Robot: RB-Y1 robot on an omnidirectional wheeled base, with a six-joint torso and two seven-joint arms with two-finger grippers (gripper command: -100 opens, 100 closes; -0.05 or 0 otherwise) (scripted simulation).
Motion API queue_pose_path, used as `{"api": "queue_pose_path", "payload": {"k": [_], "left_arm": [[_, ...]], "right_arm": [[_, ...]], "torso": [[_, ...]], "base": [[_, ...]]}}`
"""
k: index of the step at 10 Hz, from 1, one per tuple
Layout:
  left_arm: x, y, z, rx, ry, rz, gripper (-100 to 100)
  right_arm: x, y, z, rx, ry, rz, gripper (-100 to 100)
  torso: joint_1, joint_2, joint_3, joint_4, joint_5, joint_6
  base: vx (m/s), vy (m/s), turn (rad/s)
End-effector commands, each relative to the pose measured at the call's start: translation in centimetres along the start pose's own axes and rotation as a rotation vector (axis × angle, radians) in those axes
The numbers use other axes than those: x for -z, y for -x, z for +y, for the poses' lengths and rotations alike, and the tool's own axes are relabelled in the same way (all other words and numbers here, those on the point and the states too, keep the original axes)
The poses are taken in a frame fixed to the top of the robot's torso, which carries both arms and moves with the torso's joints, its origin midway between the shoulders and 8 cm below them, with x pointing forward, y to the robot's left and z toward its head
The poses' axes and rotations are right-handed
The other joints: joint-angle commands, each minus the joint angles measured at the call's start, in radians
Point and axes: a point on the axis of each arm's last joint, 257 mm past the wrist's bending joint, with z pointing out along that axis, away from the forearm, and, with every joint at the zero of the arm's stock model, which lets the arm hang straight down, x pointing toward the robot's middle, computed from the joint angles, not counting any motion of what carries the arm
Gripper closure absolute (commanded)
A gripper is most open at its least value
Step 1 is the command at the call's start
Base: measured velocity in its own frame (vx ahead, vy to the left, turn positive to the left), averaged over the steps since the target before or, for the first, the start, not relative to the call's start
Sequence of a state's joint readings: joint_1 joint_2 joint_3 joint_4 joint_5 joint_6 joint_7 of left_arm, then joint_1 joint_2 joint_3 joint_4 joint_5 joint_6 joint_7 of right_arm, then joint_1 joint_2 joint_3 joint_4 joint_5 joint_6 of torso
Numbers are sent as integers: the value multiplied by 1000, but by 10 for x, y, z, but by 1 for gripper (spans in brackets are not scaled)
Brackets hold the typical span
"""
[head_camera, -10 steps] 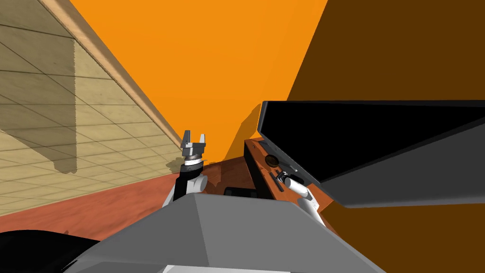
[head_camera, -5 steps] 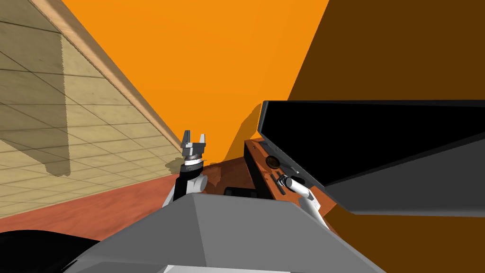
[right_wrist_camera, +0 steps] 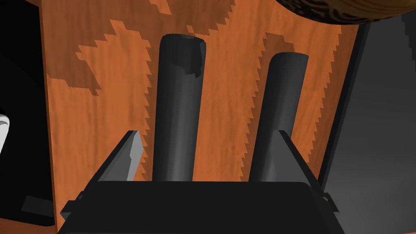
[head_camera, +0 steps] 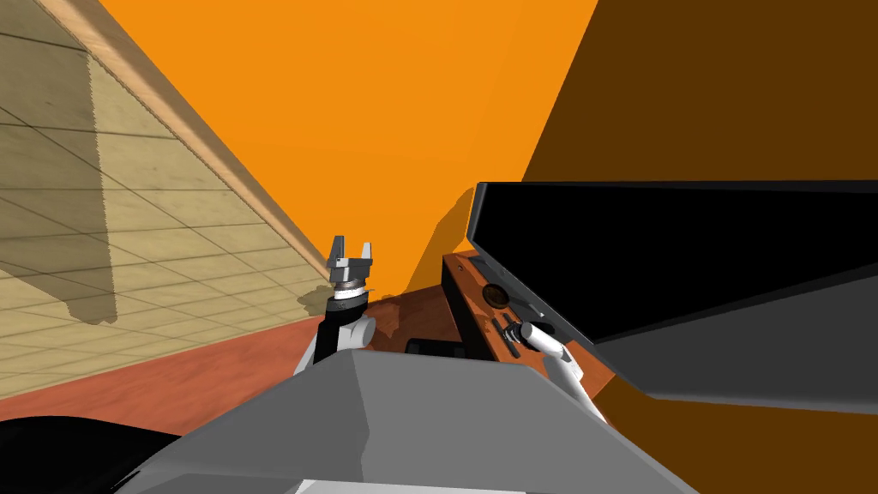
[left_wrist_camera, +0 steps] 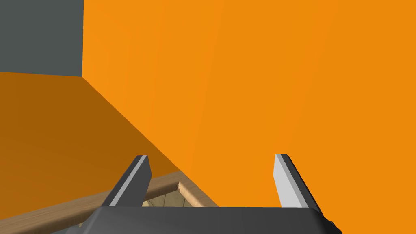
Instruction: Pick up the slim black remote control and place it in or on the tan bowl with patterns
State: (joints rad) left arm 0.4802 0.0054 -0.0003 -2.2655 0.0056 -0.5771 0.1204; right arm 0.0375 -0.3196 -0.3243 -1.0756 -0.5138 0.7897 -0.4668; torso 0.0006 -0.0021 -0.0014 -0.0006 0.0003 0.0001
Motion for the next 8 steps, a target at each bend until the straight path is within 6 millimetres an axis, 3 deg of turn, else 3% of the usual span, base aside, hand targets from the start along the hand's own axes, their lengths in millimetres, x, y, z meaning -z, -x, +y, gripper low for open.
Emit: {"api": "queue_pose_path", "payload": {"k": [1, 7, 8], "left_arm": [[0, 0, 0, 0, 0, 0, 0], [0, 0, 0, 0, 0, 0, 0], [0, 0, 0, 0, 0, 0, 0]], "right_arm": [[-3, 14, -9, -53, -53, -33, -100], [-4, 43, -32, -179, -174, -107, -100], [-4, 39, -28, -162, -157, -97, -100]], "torso": [[0, 0, 0, 0, 0, 0], [0, 0, 0, 0, 0, 0], [0, 0, 0, 0, 0, 0]], "base": [[56, 16, -15], [46, 13, -11], [19, 8, -4]]}}
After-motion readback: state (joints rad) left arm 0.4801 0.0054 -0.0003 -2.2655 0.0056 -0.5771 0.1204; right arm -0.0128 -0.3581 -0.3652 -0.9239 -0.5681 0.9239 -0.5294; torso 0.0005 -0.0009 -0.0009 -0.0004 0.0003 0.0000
